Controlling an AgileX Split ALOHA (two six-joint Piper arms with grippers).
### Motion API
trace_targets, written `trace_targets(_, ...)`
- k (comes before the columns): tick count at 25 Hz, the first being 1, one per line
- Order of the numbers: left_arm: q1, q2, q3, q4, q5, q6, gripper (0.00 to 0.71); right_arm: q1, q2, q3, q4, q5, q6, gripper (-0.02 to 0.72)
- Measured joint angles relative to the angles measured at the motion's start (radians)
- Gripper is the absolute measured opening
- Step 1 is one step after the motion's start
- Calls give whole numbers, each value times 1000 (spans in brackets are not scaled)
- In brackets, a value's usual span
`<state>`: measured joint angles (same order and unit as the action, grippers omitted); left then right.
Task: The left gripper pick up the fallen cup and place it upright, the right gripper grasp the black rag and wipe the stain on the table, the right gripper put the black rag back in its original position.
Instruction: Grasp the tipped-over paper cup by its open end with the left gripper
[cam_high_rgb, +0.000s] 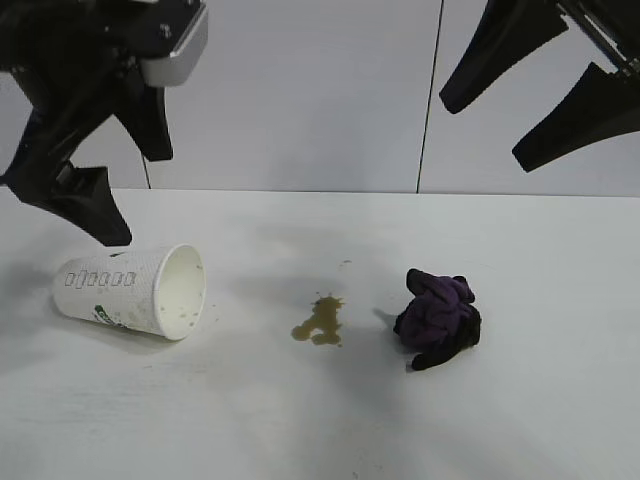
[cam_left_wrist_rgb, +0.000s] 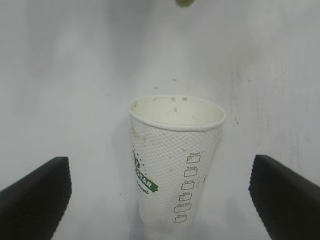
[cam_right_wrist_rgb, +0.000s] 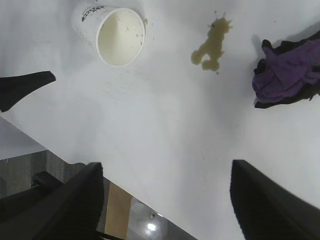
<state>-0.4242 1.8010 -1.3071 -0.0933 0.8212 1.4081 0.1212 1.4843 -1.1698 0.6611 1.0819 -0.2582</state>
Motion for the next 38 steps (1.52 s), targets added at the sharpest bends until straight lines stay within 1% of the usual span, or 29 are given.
trace_targets(3,-2,44,0,34,-27,0,696,0,0,0,0,0,0,491)
trace_targets(6,-7,80,0,93,-34,-1,696,0,0,0,0,0,0,491)
trace_targets(14,-7,127,0,133,-40,0,696,0,0,0,0,0,0,491)
trace_targets(18,-30,156,-1,172,-45,-3,696,0,0,0,0,0,0,491)
trace_targets(21,-53,176,-1,201,-70,-52,696,0,0,0,-5,0,0,491)
trace_targets(23,-64,188,-1,217,-85,-118,696,0,0,0,-11,0,0,491)
trace_targets(27,-78,210,-2,293,-90,-248,696,0,0,0,-14,-1,0,491)
trace_targets(29,-84,216,-2,317,-89,-271,696,0,0,0,-14,-1,0,491)
trace_targets(33,-97,229,-2,324,-89,-279,696,0,0,0,-14,-1,0,491)
trace_targets(38,-97,257,-5,326,-98,-304,696,0,0,0,-14,-1,0,491)
